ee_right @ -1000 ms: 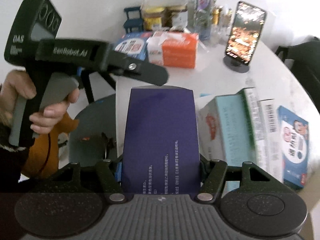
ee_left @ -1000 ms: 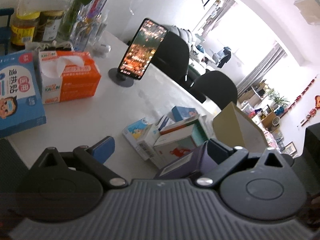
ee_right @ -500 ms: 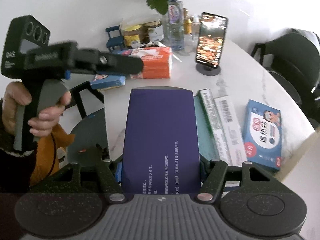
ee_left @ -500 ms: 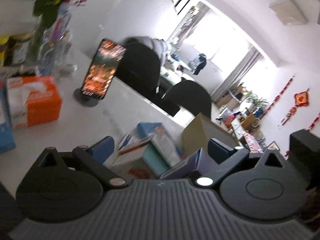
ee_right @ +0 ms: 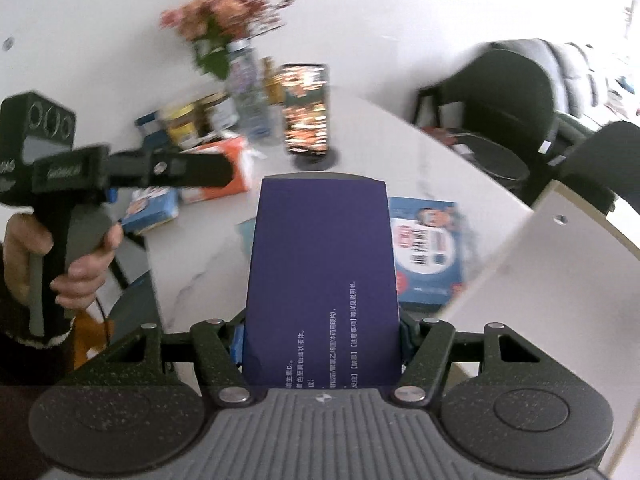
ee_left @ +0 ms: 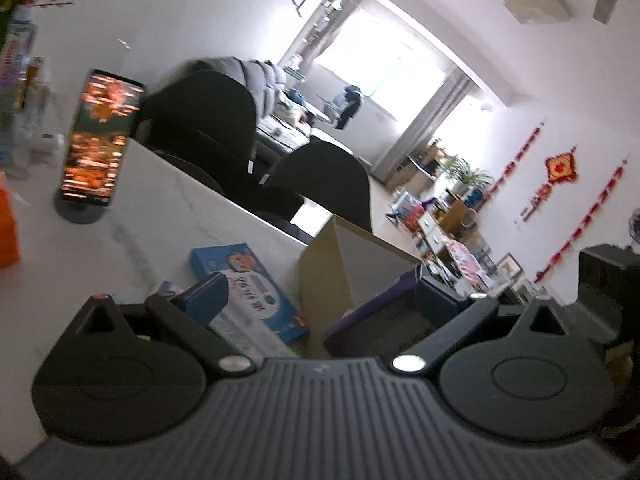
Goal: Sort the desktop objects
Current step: 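Carry the purple box with the right gripper over the beige cardboard box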
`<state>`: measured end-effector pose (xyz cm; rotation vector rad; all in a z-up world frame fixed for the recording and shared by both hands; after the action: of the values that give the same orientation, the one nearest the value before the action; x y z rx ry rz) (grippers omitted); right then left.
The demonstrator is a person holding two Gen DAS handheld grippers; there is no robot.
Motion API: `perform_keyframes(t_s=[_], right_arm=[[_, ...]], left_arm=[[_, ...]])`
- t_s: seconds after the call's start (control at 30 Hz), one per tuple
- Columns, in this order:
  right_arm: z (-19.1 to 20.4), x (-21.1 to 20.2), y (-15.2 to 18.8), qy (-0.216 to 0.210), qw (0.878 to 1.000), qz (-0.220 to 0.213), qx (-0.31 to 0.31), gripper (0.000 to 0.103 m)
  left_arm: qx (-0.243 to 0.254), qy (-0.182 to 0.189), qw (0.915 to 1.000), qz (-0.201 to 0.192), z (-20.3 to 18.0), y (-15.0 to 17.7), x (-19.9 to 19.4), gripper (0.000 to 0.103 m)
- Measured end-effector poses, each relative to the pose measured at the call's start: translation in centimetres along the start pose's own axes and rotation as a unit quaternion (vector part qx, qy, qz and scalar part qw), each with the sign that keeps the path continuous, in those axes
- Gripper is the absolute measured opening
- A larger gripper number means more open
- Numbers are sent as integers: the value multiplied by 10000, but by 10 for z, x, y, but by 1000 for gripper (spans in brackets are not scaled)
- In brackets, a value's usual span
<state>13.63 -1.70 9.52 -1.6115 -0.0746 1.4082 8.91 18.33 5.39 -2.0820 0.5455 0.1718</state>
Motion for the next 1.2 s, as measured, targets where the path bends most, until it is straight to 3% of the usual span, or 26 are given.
perform_keyframes(t_s=[0.3,0.6,0.8,1.1,1.2], right_arm=[[-69,-25,7,619,9953,-210,718,67],[-131,-37,11,1041,9857,-359,1273,67],[-173,-22,15,1258,9763,-336,1727,67],[-218,14,30,1727,9576,-124,2301,67],[-227,29,31,2061,9493,-23,2373,67]], left_arm=[[260,291,9982,455,-24,10,58,101],[684,87,9933,923,-47,29,115,101],[830,4,9888,1237,-61,44,141,99],[1451,-508,9821,1092,-82,53,148,96],[1642,-450,9813,899,-92,52,143,96]])
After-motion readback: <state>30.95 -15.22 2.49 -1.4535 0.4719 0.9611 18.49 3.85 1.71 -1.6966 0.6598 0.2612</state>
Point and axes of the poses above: each gripper's, at about its wrist camera, not at the fingertips, and x roughly the way its jaws point, z to its left, y to its underside, the point moved 1 cm from there along x, roughly the way its jaws point, and after that the axes turned 3 degrees about -z, right-handed, at the moved point
